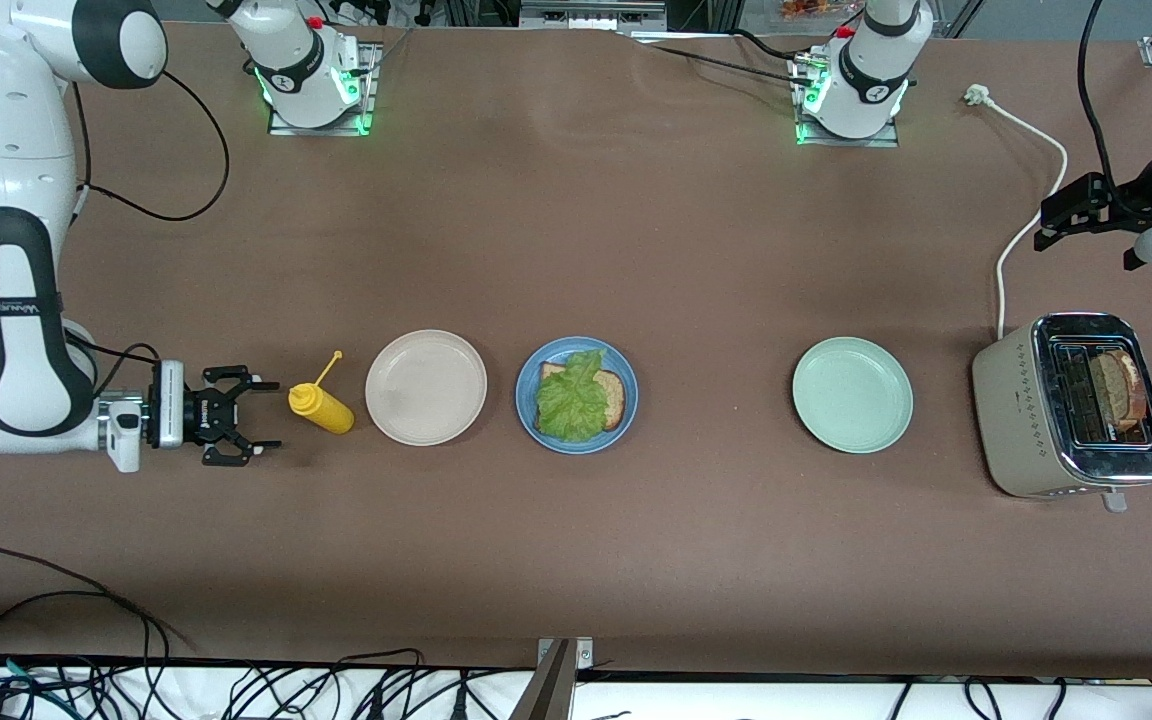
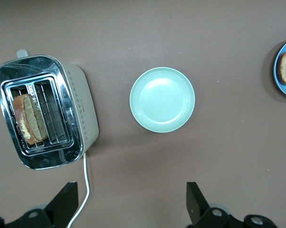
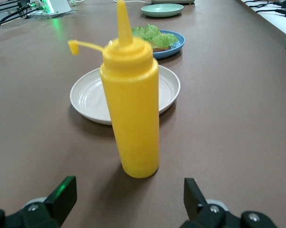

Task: Make sandwich in blue plate with both arms
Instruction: 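Close the right gripper around the yellow mustard bottle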

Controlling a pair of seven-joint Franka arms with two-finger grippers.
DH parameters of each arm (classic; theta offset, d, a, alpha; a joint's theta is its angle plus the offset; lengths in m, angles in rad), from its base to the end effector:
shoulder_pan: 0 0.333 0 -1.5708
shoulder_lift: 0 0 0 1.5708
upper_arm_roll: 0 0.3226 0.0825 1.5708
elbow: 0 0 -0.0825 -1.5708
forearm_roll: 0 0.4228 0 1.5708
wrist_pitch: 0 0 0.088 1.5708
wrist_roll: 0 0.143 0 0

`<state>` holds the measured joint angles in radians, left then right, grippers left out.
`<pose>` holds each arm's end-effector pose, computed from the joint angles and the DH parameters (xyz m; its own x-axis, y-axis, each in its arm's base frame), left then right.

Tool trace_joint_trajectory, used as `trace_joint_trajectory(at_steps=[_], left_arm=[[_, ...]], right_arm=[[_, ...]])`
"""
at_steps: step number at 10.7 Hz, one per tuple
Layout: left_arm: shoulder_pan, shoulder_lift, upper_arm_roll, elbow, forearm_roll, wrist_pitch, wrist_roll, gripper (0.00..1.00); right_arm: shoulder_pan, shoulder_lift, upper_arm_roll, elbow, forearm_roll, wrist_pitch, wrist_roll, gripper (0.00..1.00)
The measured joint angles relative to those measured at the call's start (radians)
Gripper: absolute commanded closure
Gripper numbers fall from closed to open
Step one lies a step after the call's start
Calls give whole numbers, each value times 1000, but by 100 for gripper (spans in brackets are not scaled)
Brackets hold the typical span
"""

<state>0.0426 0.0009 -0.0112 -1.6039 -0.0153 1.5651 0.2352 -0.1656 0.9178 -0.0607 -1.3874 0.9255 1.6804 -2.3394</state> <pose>0.5902 0.0163 0.5772 0.9787 -0.2025 -0.0350 -0.2017 -0.9791 0.0241 0.7036 -0.0473 0.1089 -0.0488 0.5549 0.8305 0.9862 0.1582 -0.0478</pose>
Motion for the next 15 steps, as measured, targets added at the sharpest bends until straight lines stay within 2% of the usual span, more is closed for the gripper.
trace_joint_trajectory(at_steps=[3,7,8,9,11,12,15], left_arm=[[0,0,0,0,0,0,0,0],[1,0,0,0,0,0,0,0],[1,0,0,0,0,0,0,0],[1,0,0,0,0,0,0,0],[1,0,0,0,0,0,0,0],[1,0,0,0,0,0,0,0],[16,2,1,0,0,0,0,0]], right_arm=[[10,28,11,0,58,11,-28,0],[76,35,19,0,126,60,-28,0],[86,37,19,0,131,73,-28,5],[92,40,19,0,132,82,-28,29],[93,46,19,0,138,97,-28,83],[93,48,19,0,143,105,-28,98],[97,49,19,3,149,128,-27,100]])
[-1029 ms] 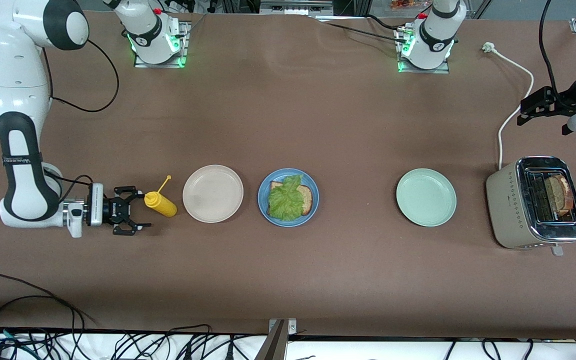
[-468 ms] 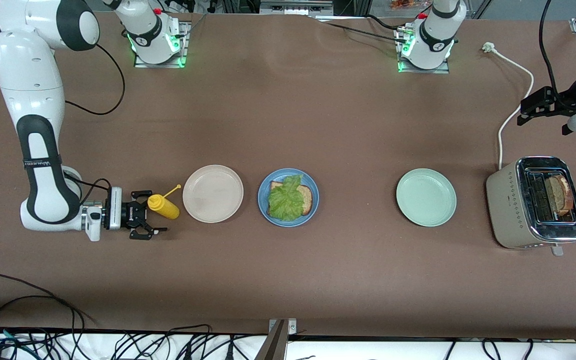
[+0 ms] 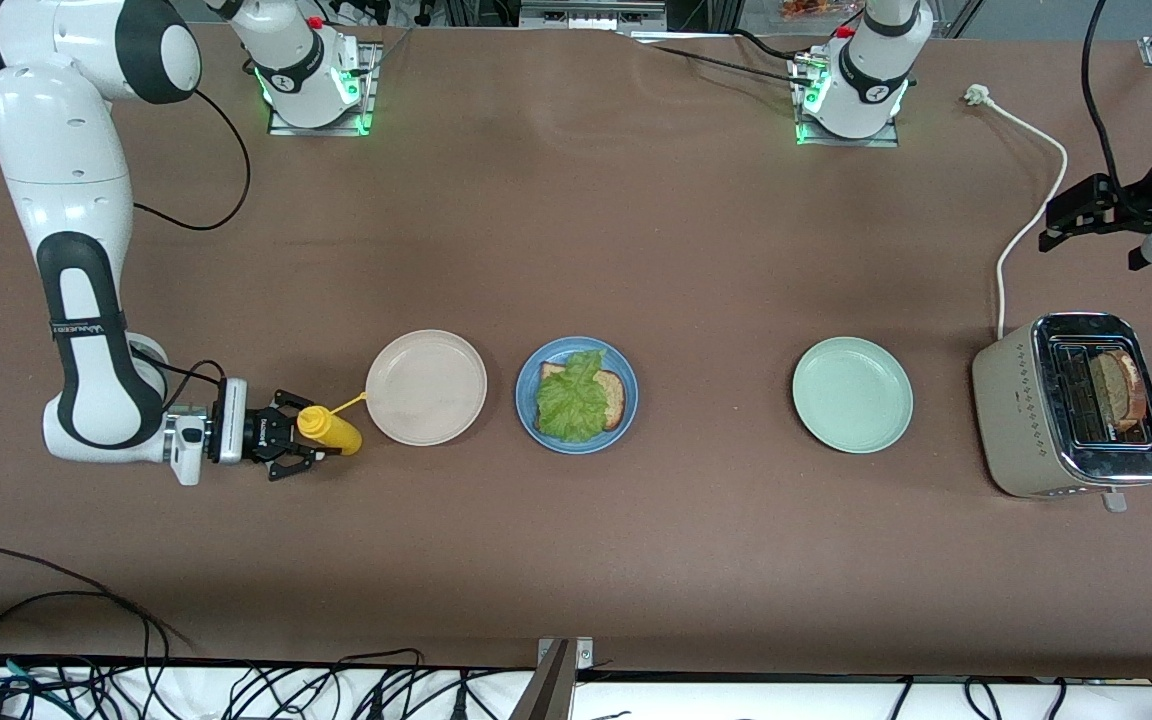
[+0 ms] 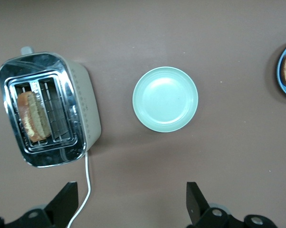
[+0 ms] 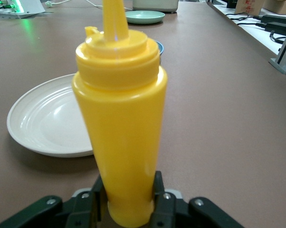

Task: Make sandwich in blue plate with both arms
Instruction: 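Lift the mustard bottle off the table with the right gripper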

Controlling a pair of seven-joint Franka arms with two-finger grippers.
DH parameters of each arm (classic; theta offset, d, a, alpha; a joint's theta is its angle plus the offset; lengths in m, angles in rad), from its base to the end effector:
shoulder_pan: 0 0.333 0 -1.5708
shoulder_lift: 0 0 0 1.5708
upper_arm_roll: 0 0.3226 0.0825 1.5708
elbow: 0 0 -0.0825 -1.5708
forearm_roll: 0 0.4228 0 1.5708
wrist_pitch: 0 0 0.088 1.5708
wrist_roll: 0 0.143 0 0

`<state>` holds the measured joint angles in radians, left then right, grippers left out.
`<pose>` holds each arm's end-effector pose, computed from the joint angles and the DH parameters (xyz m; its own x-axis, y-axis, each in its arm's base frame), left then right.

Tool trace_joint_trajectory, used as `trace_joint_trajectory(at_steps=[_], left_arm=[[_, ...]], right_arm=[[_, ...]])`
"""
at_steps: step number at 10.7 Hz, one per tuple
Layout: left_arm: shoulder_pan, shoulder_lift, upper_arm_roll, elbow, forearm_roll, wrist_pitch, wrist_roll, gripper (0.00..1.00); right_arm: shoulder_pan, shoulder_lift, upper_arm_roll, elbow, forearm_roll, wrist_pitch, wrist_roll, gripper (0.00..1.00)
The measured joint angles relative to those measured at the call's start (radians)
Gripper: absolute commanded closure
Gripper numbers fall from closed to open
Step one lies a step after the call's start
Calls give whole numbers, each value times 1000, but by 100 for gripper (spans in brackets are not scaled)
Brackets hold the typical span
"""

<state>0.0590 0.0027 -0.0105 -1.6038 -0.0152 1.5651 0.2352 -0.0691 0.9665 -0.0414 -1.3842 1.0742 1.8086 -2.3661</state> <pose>0.5903 0.0265 0.5762 0.9819 -0.1857 -0.0367 -0.1849 -0.9825 0.0244 0.7220 0.0288 0.0828 -0.0695 0.5194 0.8517 0.9944 0.1044 0.0175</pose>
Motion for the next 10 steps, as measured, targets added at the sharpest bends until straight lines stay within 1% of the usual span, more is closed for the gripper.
trace_joint_trajectory(at_steps=[2,4,5,6,8,10], left_arm=[[30,3,1,0,0,0,2,0],[31,9,-2,0,0,0,2,0],[31,14,-4,1,0,1,2,0],[30,18,-5,4,0,1,2,0],[27,21,-6,8,0,1,2,0],[25,21,-8,10,0,1,2,0]], right_arm=[[4,-3,-1,4,0,12,29,100],[29,-22,-28,22,-36,14,124,100],[49,-50,-47,31,-86,14,210,100],[67,-88,-57,37,-160,15,308,100],[94,-165,-64,38,-302,25,505,100],[115,-216,-65,38,-423,27,650,100]])
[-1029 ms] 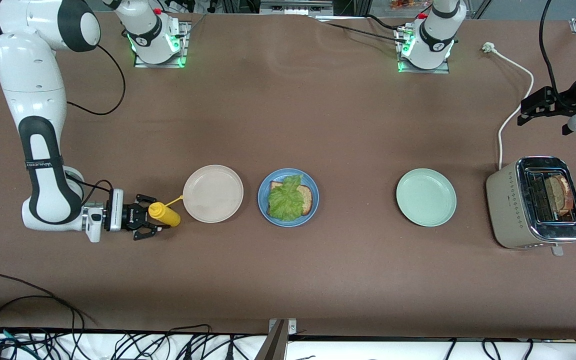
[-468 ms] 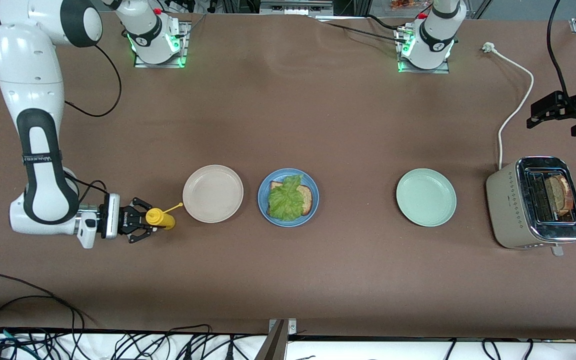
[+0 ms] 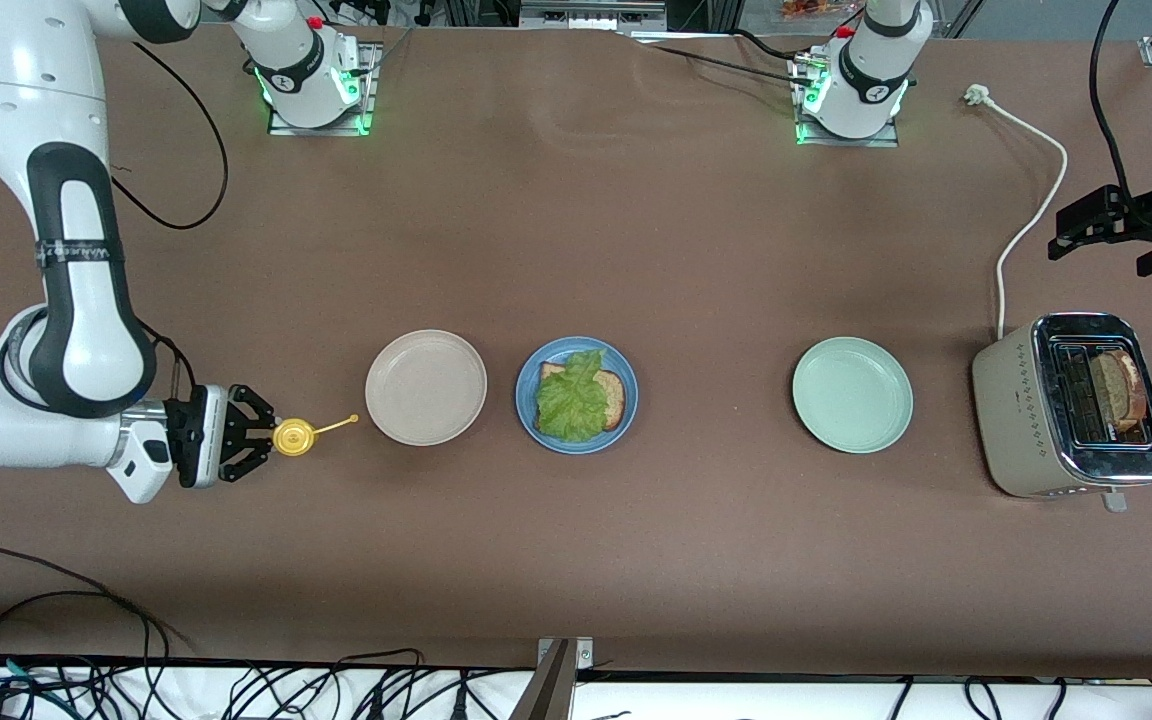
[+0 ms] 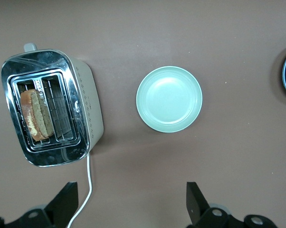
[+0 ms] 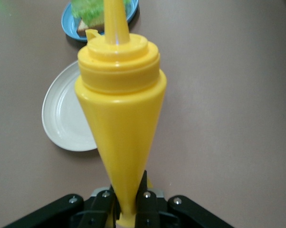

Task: Make sandwich in blue plate with both arms
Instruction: 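Lift the mustard bottle off the table with the right gripper, then carry the mustard bottle with the right gripper over the bread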

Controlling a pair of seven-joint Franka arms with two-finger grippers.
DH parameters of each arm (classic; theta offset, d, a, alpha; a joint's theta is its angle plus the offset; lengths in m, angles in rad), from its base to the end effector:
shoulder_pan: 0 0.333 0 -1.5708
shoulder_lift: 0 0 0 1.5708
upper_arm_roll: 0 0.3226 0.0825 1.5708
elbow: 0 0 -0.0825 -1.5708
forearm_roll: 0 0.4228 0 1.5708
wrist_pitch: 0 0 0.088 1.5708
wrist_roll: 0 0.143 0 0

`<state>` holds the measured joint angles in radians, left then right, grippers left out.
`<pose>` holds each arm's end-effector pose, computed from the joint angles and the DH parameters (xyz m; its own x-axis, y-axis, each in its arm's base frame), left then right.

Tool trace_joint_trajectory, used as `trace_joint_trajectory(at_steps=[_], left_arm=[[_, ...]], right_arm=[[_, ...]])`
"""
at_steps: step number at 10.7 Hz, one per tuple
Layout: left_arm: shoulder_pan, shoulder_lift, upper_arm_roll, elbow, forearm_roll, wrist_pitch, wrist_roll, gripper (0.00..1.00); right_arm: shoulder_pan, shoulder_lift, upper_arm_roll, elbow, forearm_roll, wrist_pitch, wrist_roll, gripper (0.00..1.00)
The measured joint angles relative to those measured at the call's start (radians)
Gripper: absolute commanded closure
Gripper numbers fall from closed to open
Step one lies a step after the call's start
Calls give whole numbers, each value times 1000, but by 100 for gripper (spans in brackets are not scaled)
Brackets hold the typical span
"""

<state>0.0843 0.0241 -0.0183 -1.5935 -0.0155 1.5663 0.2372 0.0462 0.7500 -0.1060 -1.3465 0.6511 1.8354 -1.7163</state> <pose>0.5958 0.0373 0.5688 0.9843 -0.1705 -0.0461 -0.1694 -0.9852 0.0275 0.7492 0.0388 0.2288 0.1898 0.8429 0.5034 0.9718 -0.0881 -0.2189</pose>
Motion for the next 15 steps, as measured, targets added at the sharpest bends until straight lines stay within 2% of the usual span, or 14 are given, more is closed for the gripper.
trace_joint_trajectory(at_steps=[2,3,6,12,15], left_arm=[[-1,0,-1,1,0,0,0,0],[-2,0,-3,1,0,0,-1,0],[-11,0,-12,3,-1,0,-2,0],[-10,1,-11,4,-2,0,-2,0],[-8,1,-10,4,-2,-1,-2,0]], right_arm=[[56,-41,-6,0,-153,1,158,100],[117,-63,-29,0,-224,1,249,100],[369,-103,-147,1,-407,3,462,100],[725,-104,-161,43,-999,-35,755,100],[839,-31,-168,95,-1177,-113,844,100]])
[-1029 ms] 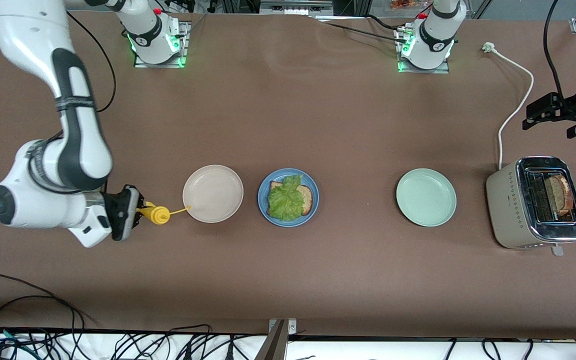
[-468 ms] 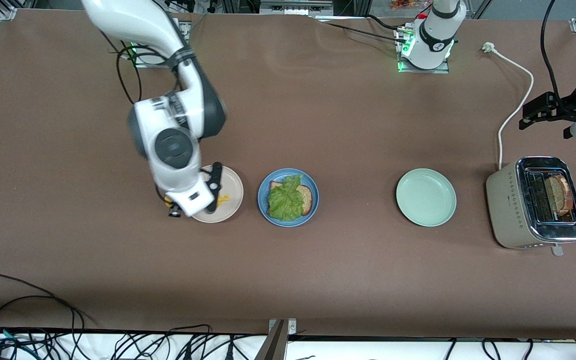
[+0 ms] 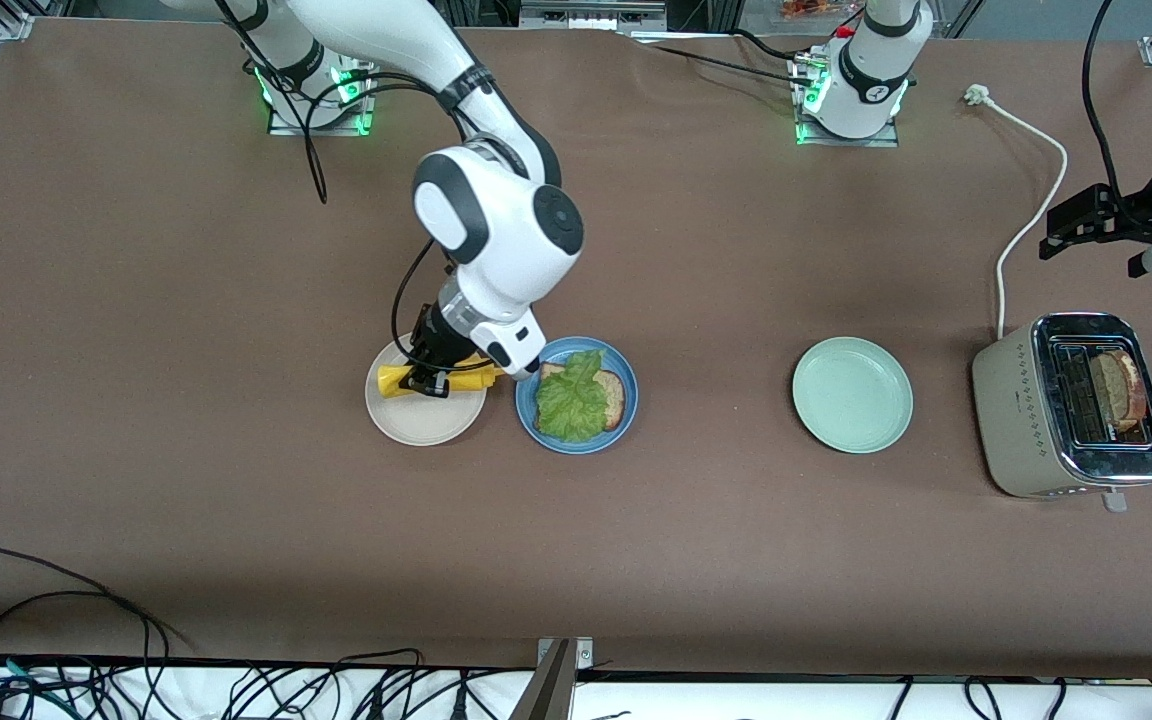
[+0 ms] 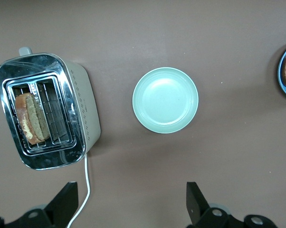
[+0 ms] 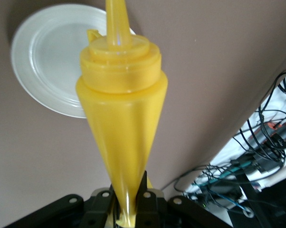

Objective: Make sandwich in blue plate with both arms

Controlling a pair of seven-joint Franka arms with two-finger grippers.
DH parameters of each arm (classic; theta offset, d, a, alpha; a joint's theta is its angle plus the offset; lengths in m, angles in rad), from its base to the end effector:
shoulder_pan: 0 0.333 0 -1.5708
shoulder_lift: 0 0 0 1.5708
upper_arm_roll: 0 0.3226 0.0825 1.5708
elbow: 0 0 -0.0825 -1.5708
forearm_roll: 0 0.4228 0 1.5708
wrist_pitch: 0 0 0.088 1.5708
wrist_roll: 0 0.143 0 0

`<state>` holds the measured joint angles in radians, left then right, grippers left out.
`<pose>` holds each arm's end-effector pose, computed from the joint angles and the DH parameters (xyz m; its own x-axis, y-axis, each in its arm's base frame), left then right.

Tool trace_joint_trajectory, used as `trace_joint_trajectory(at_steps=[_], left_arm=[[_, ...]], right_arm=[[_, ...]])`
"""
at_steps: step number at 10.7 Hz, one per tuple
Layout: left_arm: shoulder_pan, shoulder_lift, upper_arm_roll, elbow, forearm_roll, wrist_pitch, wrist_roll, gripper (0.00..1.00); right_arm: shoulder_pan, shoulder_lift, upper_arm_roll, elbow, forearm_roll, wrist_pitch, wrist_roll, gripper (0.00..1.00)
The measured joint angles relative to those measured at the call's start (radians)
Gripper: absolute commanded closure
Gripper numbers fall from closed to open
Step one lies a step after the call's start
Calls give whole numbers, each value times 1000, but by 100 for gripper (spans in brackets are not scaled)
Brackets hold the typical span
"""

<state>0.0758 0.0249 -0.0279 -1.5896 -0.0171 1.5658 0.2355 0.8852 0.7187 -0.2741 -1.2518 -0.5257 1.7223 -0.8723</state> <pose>0.5969 0.0263 0.5703 0.9815 -0.1866 -0.0432 -0.1855 -0.9822 0.0286 0.6306 0.4184 0.3148 -0.0076 0.7736 -0.6336 0.9651 0.1716 0.1980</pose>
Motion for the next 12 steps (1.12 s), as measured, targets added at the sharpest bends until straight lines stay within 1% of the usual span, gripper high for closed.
trace_joint_trajectory(at_steps=[2,4,5,8,10,11,12], left_arm=[[1,0,0,0,0,0,0,0],[1,0,1,0,0,0,0,0],[1,0,1,0,0,0,0,0],[1,0,1,0,0,0,0,0],[1,0,1,0,0,0,0,0],[1,0,1,0,0,0,0,0],[1,0,1,0,0,0,0,0]], right_arm=[[21,74,-8,32,-113,-21,41,100],[29,131,-11,50,-180,-24,101,100],[37,152,-13,58,-196,-25,133,100],[63,191,-15,86,-202,-44,171,100],[60,194,-18,97,-202,-45,171,100],[43,188,-17,109,-191,-45,170,100],[6,170,-10,121,-141,-44,157,100]])
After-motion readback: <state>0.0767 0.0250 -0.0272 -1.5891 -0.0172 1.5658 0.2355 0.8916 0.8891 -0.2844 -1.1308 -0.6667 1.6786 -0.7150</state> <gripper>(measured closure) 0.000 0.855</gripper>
